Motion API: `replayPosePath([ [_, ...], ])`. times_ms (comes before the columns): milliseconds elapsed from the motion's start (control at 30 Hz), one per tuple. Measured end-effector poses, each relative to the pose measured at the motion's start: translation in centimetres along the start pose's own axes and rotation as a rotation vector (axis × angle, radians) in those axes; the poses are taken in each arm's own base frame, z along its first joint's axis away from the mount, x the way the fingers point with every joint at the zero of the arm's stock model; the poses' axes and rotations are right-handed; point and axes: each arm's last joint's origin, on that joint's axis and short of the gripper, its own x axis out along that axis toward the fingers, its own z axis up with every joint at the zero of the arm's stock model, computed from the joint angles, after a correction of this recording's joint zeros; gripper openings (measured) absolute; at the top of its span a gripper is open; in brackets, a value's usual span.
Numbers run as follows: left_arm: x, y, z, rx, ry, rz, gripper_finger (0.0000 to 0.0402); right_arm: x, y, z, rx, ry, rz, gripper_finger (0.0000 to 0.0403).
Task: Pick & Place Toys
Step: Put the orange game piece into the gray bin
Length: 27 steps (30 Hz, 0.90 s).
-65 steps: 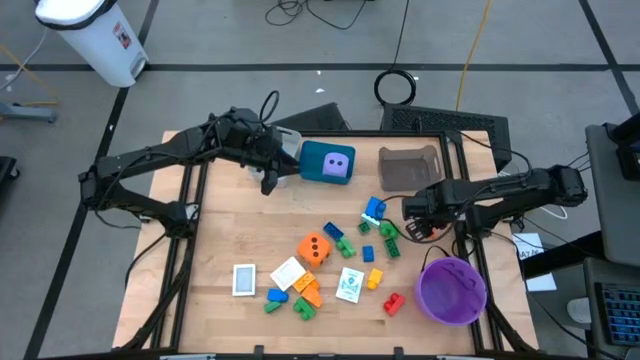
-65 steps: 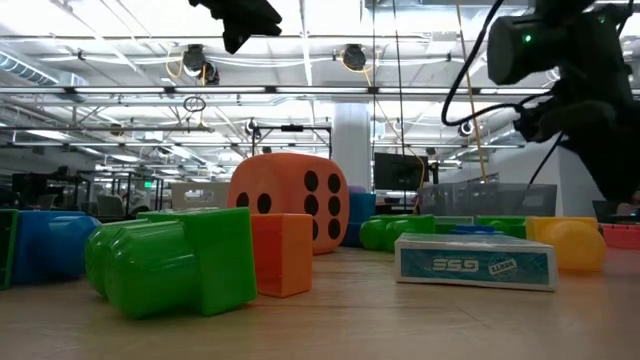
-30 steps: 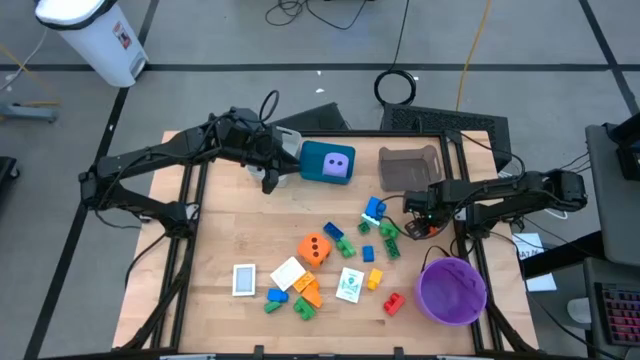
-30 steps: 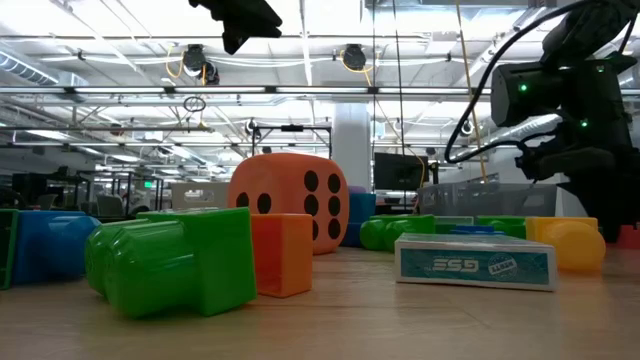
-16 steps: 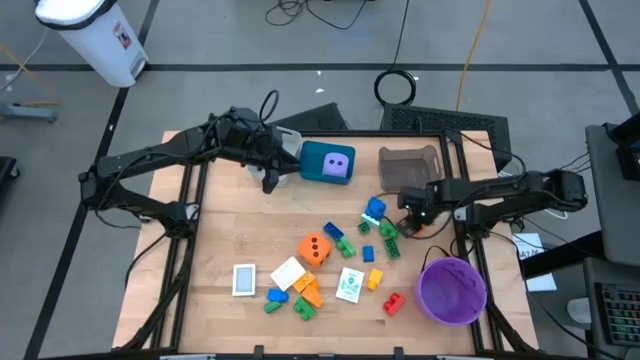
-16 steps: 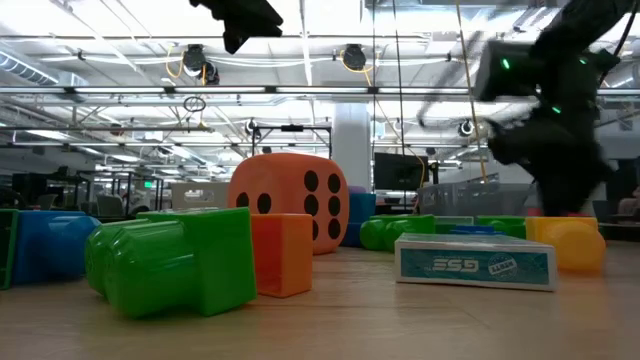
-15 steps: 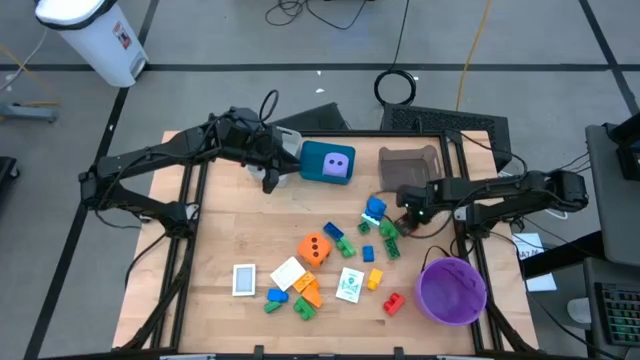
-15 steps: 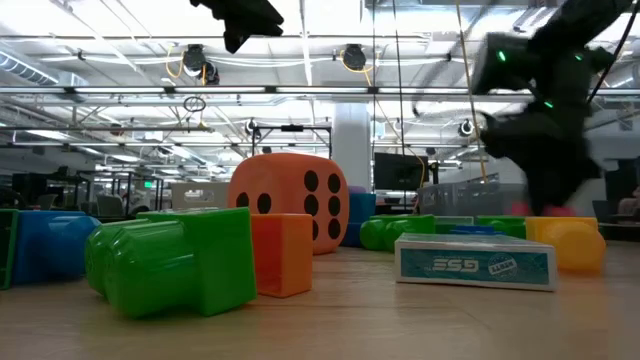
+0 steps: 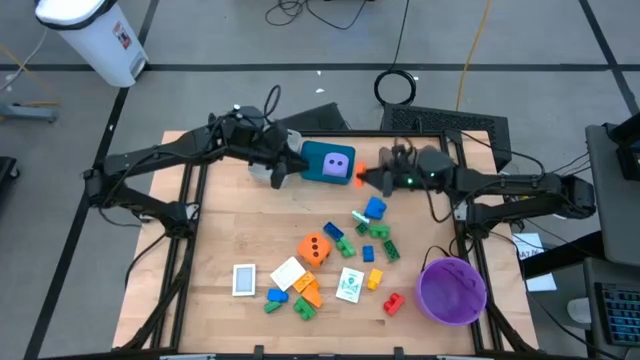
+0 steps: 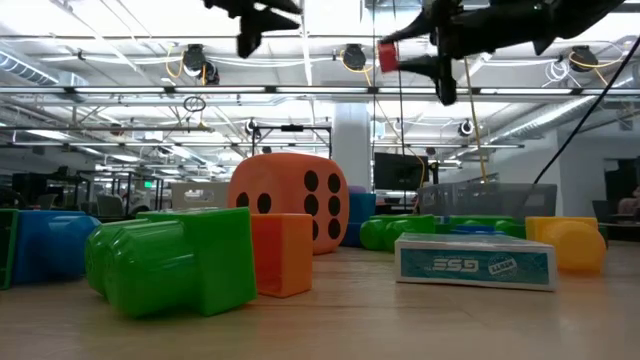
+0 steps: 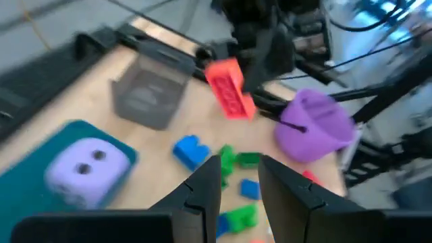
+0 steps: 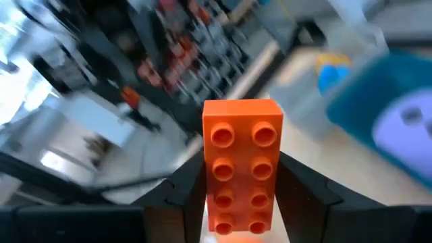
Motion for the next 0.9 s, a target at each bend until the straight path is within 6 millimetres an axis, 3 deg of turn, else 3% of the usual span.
replayPosePath([
  [500, 9.8, 0.6, -0.4, -0.105, -0.072, -0.34, 0.0124, 0.3, 0.7, 1.0, -0.088, -0.084, 0.117, 0.0138],
  [733, 12.0, 2.4, -1.8, -0.159, -0.011, -0.313, 0.0194, 0.3, 0.9, 1.1, -0.091, -0.101, 0.141, 0.0138],
  [900, 12.1, 2.5, -1.6, -0.144, -0.031, -0.306, 0.0231, 0.3, 0.9, 1.1, -0.091, -0.099, 0.139, 0.0139],
])
